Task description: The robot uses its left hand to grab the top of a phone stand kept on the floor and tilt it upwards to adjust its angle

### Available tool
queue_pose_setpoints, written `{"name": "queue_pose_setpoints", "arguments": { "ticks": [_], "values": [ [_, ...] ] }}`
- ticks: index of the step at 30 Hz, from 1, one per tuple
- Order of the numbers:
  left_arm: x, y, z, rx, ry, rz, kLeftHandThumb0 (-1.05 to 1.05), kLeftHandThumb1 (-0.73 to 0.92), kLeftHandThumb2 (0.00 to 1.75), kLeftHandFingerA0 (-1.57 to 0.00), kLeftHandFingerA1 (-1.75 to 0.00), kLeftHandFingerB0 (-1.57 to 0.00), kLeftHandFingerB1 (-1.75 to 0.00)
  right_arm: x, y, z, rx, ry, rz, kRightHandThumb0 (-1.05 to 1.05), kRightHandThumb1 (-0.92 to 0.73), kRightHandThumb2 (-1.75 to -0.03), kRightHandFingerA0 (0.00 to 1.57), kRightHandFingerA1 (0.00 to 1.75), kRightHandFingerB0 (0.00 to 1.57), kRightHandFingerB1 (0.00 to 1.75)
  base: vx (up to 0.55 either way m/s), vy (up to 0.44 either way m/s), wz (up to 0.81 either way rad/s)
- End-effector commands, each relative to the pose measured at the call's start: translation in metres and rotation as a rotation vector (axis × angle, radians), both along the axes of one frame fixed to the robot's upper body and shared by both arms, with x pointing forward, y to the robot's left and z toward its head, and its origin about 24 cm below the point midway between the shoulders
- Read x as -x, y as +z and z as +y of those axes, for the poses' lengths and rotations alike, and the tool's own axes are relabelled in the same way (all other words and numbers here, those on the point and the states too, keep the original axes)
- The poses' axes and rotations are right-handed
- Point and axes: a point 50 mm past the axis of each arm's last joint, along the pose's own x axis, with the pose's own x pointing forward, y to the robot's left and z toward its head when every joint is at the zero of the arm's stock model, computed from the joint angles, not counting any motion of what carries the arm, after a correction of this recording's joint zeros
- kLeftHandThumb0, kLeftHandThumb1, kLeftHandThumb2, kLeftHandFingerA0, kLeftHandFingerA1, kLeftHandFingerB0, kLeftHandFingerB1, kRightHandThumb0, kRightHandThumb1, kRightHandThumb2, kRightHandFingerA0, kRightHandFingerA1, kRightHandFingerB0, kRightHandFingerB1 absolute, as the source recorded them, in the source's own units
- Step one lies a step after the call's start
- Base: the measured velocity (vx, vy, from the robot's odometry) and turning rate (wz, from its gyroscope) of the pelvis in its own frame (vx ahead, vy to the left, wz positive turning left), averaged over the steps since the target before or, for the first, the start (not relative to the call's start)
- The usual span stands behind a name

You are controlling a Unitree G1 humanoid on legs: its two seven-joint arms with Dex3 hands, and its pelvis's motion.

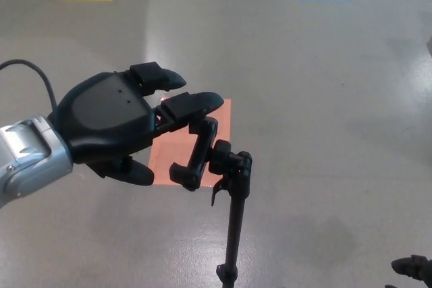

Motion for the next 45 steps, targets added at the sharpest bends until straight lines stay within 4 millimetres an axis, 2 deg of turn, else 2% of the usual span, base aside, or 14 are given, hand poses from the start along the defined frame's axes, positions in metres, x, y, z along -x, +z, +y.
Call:
{"name": "queue_pose_setpoints", "arguments": {
  "ticks": [1,10,11,12,13,14,18,19,24,34,35,36,37,45],
  "values": [
    [0.0,0.004,0.004,-0.018,-0.004,-0.011,-0.74,0.62,0.61,-0.22,-0.31,0.0,-0.18,0.005,-0.002,-0.005,0.004,-0.011,0.026,-0.56,-0.79,-0.64,0.2,0.35,0.17,0.29,0.0,0.0,0.0],
    [-0.001,0.007,0.003,-0.017,-0.006,-0.022,-0.73,0.62,0.61,-0.22,-0.3,0.0,-0.19,0.001,0.001,-0.004,0.013,-0.004,0.027,-0.56,-0.8,-0.64,0.2,0.35,0.18,0.29,0.0,0.0,0.0],
    [0.0,0.006,0.003,-0.024,-0.007,-0.015,-0.77,0.52,0.86,-0.16,-0.42,0.0,-0.13,0.002,0.0,-0.004,0.012,-0.007,0.031,-0.56,-0.79,-0.64,0.19,0.34,0.19,0.29,0.0,0.0,0.0],
    [0.001,0.005,0.003,-0.023,-0.008,-0.011,-0.73,0.61,0.6,-0.23,-0.31,0.0,-0.19,0.002,-0.001,-0.004,0.012,-0.008,0.032,-0.56,-0.79,-0.64,0.2,0.34,0.19,0.29,0.0,0.0,0.0],
    [0.001,0.005,0.003,-0.021,-0.008,-0.01,-0.73,0.61,0.6,-0.23,-0.31,0.0,-0.19,0.002,0.0,-0.004,0.011,-0.007,0.031,-0.56,-0.79,-0.64,0.2,0.34,0.19,0.29,0.0,0.0,0.0],
    [0.0,0.004,0.004,-0.021,-0.007,-0.013,-0.74,0.49,0.84,-0.18,-0.43,-0.01,-0.18,0.001,0.0,-0.004,0.011,-0.005,0.029,-0.57,-0.79,-0.64,0.19,0.34,0.18,0.29,0.0,0.0,0.0],
    [0.001,0.002,0.004,-0.033,0.001,-0.013,-0.74,0.61,0.61,-0.24,-0.31,0.0,-0.18,-0.001,0.002,-0.003,0.013,0.0,0.031,-0.56,-0.79,-0.64,0.2,0.34,0.19,0.29,0.0,0.0,0.0],
    [0.001,0.001,0.003,-0.036,-0.001,-0.013,-0.75,0.51,0.86,-0.17,-0.43,-0.01,-0.18,-0.002,0.002,-0.004,0.014,0.005,0.027,-0.55,-0.79,-0.64,0.2,0.35,0.19,0.29,0.0,0.0,0.0],
    [0.005,-0.006,0.003,-0.04,-0.004,0.001,-0.83,0.57,0.89,-0.19,-0.43,-0.02,-0.15,-0.001,0.002,-0.004,0.017,0.008,0.038,-0.57,-0.8,-0.64,0.18,0.34,0.18,0.29,0.0,0.0,0.0],
    [0.005,-0.013,0.003,-0.052,0.005,0.019,-0.77,0.55,0.89,-0.17,-0.43,-0.01,-0.19,-0.006,0.005,-0.003,-0.006,0.013,0.019,-0.56,-0.79,-0.64,0.18,0.35,0.18,0.29,0.0,0.0,0.0],
    [0.006,-0.015,0.004,-0.06,0.007,0.021,-0.77,0.68,0.62,-0.25,-0.31,0.0,-0.18,-0.005,0.005,-0.003,-0.011,0.007,0.021,-0.56,-0.79,-0.64,0.18,0.35,0.17,0.29,0.0,0.0,0.0],
    [0.006,-0.015,0.004,-0.064,0.009,0.022,-0.77,0.68,0.62,-0.25,-0.31,0.0,-0.18,-0.005,0.005,-0.003,-0.012,0.006,0.022,-0.56,-0.79,-0.64,0.18,0.35,0.17,0.29,0.0,0.0,0.0],
    [0.006,-0.016,0.004,-0.061,0.009,0.025,-0.77,0.54,0.89,-0.18,-0.43,-0.02,-0.2,-0.005,0.005,-0.003,-0.01,0.007,0.024,-0.56,-0.79,-0.64,0.19,0.35,0.18,0.29,0.0,0.0,0.0],
    [0.006,-0.021,0.008,-0.07,0.026,0.039,-0.75,0.53,0.88,-0.18,-0.43,-0.01,-0.19,-0.005,0.005,-0.003,0.006,0.023,0.036,-0.56,-0.79,-0.64,0.19,0.34,0.18,0.29,0.0,0.0,0.0]
  ]
}}
